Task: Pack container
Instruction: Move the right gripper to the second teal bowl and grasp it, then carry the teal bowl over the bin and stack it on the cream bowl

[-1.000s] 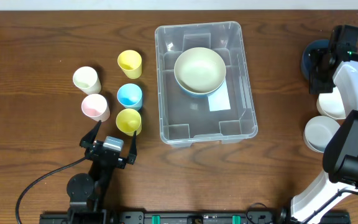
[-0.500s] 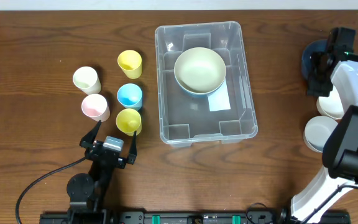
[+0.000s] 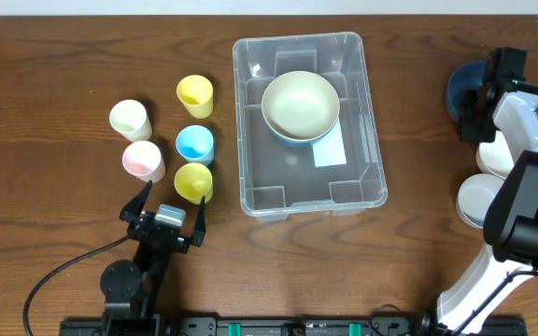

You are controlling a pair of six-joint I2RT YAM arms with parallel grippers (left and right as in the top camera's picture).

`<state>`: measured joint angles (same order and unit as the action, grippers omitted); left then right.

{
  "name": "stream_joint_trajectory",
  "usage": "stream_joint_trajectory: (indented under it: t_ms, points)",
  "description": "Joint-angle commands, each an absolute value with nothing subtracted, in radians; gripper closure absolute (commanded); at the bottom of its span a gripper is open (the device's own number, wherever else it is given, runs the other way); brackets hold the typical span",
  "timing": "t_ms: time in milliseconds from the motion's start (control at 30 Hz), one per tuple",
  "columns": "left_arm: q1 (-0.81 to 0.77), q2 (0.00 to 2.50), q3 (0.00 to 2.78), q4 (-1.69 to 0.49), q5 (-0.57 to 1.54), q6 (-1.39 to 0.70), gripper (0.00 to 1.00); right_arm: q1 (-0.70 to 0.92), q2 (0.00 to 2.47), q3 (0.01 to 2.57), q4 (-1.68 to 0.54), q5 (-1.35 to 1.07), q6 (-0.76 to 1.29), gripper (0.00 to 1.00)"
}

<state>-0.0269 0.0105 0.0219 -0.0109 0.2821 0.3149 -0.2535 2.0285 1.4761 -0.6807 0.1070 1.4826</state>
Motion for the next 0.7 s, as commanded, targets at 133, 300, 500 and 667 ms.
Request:
stream_joint_trajectory:
  t_ms: [133, 300, 500, 667]
  points:
    - [-0.021, 0.005, 0.004, -0.044, 0.295, 0.321, 0.02, -0.261, 2.08, 1.471, -0.685, 0.123, 1.464, 0.94]
    - [-0.021, 0.005, 0.004, -0.044, 0.295, 0.321, 0.02, -0.265, 2.067, 1.481, -0.549, 0.051, 1.274, 0.99]
    - [-0.021, 0.005, 0.004, -0.044, 0.295, 0.321, 0.02, -0.267, 2.027, 1.632, -0.434, -0.212, 1.009, 0.99]
    - [-0.021, 0.005, 0.004, -0.044, 0.295, 0.321, 0.02, -0.233, 1.994, 1.813, -0.443, -0.598, 0.748, 0.99]
